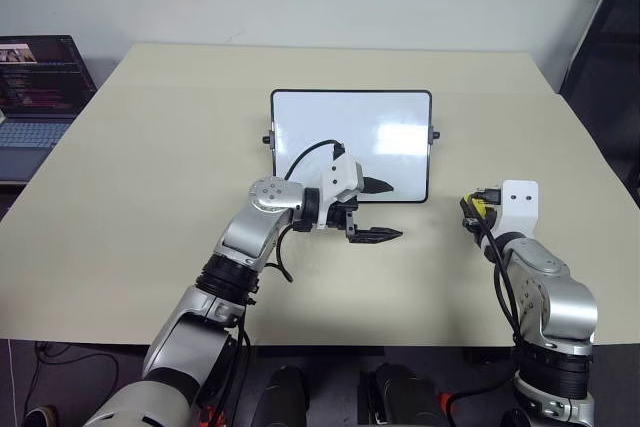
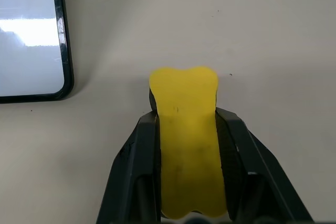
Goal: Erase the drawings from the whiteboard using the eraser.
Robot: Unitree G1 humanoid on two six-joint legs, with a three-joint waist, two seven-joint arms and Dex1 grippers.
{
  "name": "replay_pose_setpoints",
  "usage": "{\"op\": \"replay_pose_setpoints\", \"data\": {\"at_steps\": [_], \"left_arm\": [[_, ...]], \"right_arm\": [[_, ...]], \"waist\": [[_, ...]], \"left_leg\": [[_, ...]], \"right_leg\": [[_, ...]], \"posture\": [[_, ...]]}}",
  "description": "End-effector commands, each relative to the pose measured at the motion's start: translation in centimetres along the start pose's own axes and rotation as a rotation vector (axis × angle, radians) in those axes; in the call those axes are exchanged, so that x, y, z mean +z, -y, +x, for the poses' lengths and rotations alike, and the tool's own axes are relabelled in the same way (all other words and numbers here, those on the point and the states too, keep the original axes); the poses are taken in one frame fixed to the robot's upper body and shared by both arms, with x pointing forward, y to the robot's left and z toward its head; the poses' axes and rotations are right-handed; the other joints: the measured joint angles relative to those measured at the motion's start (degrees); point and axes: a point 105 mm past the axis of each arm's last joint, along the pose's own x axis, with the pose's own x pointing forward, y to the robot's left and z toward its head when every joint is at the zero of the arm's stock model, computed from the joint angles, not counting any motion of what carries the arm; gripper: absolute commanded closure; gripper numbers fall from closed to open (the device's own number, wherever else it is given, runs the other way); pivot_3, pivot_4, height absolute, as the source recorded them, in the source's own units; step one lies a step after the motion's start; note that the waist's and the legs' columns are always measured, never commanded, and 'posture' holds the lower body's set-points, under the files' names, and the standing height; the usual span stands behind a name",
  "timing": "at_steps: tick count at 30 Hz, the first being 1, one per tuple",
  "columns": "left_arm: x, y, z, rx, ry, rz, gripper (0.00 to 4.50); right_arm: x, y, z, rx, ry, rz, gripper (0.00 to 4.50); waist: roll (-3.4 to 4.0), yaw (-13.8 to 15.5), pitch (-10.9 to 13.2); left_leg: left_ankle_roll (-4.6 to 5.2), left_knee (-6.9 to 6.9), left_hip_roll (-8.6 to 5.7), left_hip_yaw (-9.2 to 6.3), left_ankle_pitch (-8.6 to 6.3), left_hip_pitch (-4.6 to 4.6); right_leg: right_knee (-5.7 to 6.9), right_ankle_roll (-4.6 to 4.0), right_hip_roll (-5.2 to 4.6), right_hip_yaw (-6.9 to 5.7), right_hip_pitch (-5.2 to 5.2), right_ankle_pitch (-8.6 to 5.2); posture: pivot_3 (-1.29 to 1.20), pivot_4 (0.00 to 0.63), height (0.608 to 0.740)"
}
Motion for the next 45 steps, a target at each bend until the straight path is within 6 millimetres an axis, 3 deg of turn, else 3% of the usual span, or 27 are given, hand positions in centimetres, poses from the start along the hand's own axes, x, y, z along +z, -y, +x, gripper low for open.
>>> {"op": "replay_pose_setpoints", "data": {"at_steps": [1,3,13,16,21,25,27,32,37,41,45], "left_arm": [[1.6,0.0,0.5,-0.018,0.023,0.067,0.00],[1.6,0.0,0.5,-0.018,0.022,0.070,0.00],[1.5,-0.2,0.7,-0.014,0.018,0.084,0.00],[1.4,-0.4,0.4,0.005,0.016,0.084,0.00],[0.7,-2.1,-2.0,0.169,0.004,0.034,0.00],[0.0,-3.1,-5.2,0.387,0.026,-0.059,0.00],[-0.6,-3.1,-7.5,0.525,0.036,-0.104,0.00],[-3.5,-2.0,-12.6,0.935,0.009,-0.169,0.00],[-5.3,-1.3,-13.6,1.090,-0.064,-0.118,0.00],[-5.4,-1.1,-14.6,1.173,-0.069,-0.078,0.00],[-5.1,-0.9,-14.2,1.226,-0.051,-0.061,0.00]], "right_arm": [[1.0,0.3,-0.2,-0.014,0.042,0.003,3.43],[1.0,0.3,-0.2,-0.018,0.044,0.010,3.43],[1.2,0.2,-0.4,0.001,0.053,0.033,0.01],[2.3,-0.4,-0.7,0.031,0.100,0.015,0.01],[5.9,-3.9,-2.4,0.202,0.278,-0.039,0.01],[5.7,-6.9,-4.0,0.361,0.308,-0.136,0.01],[5.2,-7.5,-4.5,0.376,0.329,-0.162,0.01],[4.7,-6.1,-5.1,0.256,0.500,-0.292,0.01],[2.9,-4.1,-5.8,0.207,0.553,-0.223,0.01],[0.6,-2.1,-6.5,0.153,0.552,-0.091,0.01],[-1.2,-1.1,-7.1,0.161,0.524,0.009,0.01]], "waist": [[0.00,0.01,0.00],[0.00,0.01,0.00],[0.02,0.04,-0.01],[0.04,0.04,-0.02],[0.05,-0.41,-0.02],[0.05,-0.68,-0.03],[0.04,-0.79,-0.04],[0.03,-0.51,-0.05],[-0.04,0.72,-0.10],[-0.07,0.67,-0.13],[-0.06,0.41,-0.13]], "left_leg": [[0.00,0.00,0.00,0.00,0.00,0.00],[0.00,0.01,0.00,0.00,0.00,0.00],[0.00,0.02,0.00,0.00,0.00,0.00],[0.00,0.02,0.00,0.00,0.00,0.00],[0.00,0.02,0.02,0.01,0.00,0.01],[0.00,0.02,0.05,-0.04,0.00,0.02],[0.00,0.02,0.06,-0.06,0.00,0.00],[0.01,0.07,0.02,-0.14,-0.01,0.00],[0.00,0.12,0.01,-0.10,0.01,0.13],[0.01,0.16,0.00,0.02,0.02,0.26],[0.01,0.11,0.05,0.08,0.01,0.40]], "right_leg": [[0.00,0.00,0.00,0.00,0.00,0.00],[0.01,0.00,0.00,0.00,0.00,0.00],[0.02,0.00,0.00,0.00,0.00,0.00],[0.03,0.00,0.00,0.00,0.00,0.00],[0.03,0.00,0.02,0.01,0.00,0.00],[0.06,0.00,0.02,0.00,0.00,0.00],[0.03,0.00,-0.02,-0.01,0.01,0.00],[0.01,0.02,-0.31,0.00,0.03,0.01],[0.04,0.08,-0.28,-0.08,0.17,0.03],[0.01,0.18,-0.29,0.04,0.28,0.08],[0.02,0.16,-0.28,0.12,0.35,0.08]], "posture": [[0.00,0.150,0.740],[0.00,0.150,0.740],[0.00,0.150,0.740],[0.00,0.150,0.740],[0.00,0.150,0.740],[0.00,0.150,0.740],[0.00,0.150,0.740],[0.00,0.150,0.740],[0.00,0.150,0.740],[0.00,0.150,0.740],[0.00,0.150,0.740]]}}
